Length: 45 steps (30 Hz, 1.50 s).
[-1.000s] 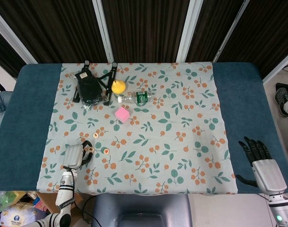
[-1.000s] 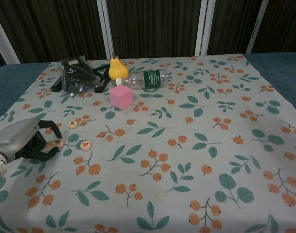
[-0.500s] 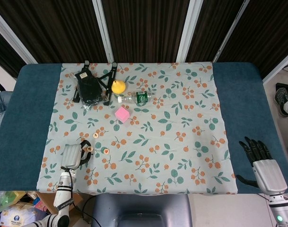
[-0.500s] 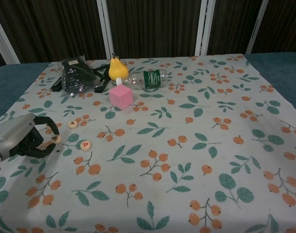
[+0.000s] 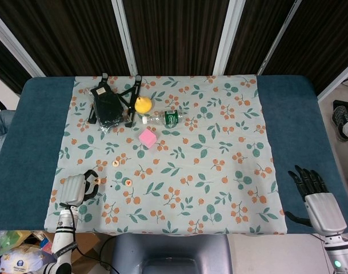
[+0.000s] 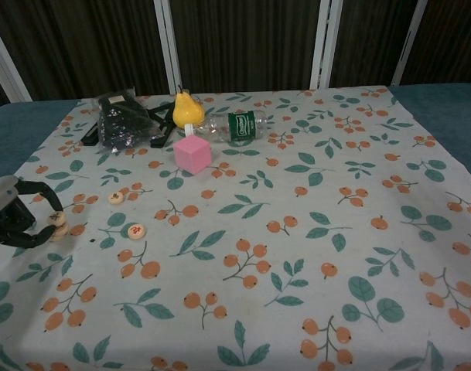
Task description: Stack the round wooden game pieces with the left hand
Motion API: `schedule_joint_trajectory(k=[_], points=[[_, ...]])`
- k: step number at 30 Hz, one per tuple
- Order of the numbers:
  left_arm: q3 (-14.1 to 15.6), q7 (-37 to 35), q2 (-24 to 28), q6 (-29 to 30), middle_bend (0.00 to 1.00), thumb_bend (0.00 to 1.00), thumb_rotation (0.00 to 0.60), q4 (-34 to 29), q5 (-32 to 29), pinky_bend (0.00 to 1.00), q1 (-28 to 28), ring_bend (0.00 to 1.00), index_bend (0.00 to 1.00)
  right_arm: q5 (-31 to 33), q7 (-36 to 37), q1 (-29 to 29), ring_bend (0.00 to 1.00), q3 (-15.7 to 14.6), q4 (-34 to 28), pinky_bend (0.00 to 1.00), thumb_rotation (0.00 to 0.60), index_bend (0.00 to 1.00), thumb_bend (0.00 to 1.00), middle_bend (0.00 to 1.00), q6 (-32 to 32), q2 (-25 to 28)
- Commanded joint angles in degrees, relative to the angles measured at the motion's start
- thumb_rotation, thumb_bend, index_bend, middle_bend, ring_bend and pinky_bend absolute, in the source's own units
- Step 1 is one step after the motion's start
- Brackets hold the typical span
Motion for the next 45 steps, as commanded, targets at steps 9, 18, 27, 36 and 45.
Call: schedule_joint_trajectory(k=[9,18,27,36,45], points=[[0.2,-1.7,0.0,-0.9,1.0,0.41,0.6,0.9,-0.3,1.0,0.1,1.0,0.46,-0.2,-0.7,0.2,0.0,-0.2,-0.1,0.0,0.6,0.0,0.2,0.0,-0.4,-0.3],[0.1,-1.8,-1.1,-1.2,1.0,0.41,0.6,2.3,-0.4,1.0,-0.4,1.0,0.44,0.0,-0.6,0.3,0.0,-0.1,0.0,0.0,0.6,0.0,0.2,0.0,-0.5,-0.3],[-0.1,-1.5,-1.4,-1.2,1.0,0.41,0.6,2.9,-0.6,1.0,-0.6,1.0,0.43,0.1,-0.5,0.3,0.0,0.0,-0.1,0.0,0.6,0.0,0.2,0.0,-0.5,-0.3],[0.2,-1.3,-0.9,-1.3,1.0,0.41,0.6,2.3,-0.6,1.0,-0.5,1.0,0.41,0.2,-0.4,0.3,0.0,0.0,-0.1,0.0,0.6,0.0,0.2,0.0,-0.5,-0.3],[0.3,-1.7,-0.7,-0.7,1.0,0.42,0.6,1.5,0.2,1.0,-0.5,1.0,0.37,0.1,-0.4,0.2,0.0,0.0,-0.1,0.01,0.6,0.0,0.2,0.0,-0.4,-0.3]])
